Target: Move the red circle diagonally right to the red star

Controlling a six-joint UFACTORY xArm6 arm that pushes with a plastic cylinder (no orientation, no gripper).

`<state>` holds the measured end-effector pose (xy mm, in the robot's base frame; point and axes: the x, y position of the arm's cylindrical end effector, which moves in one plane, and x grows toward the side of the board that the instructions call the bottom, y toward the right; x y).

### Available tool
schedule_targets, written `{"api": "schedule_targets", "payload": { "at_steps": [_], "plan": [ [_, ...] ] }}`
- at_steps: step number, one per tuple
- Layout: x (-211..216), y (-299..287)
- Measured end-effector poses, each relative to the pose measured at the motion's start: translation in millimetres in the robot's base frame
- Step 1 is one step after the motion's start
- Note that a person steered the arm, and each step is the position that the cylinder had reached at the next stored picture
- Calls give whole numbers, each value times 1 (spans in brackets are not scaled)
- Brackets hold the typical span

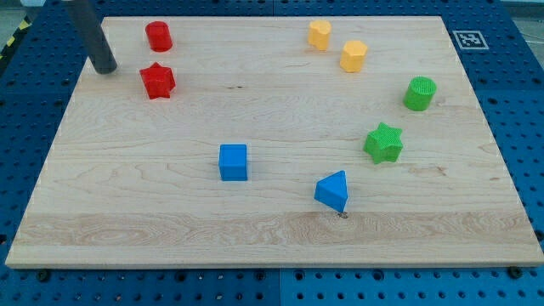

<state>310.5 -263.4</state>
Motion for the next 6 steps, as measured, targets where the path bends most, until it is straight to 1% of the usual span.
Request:
{"api": "schedule_targets", "payload": {
  "at_steps": [1, 3, 5, 6],
  "plan": [
    [-21, -2],
    [-79, -17],
    [-79, -5],
    [-76, 16]
  ]
}}
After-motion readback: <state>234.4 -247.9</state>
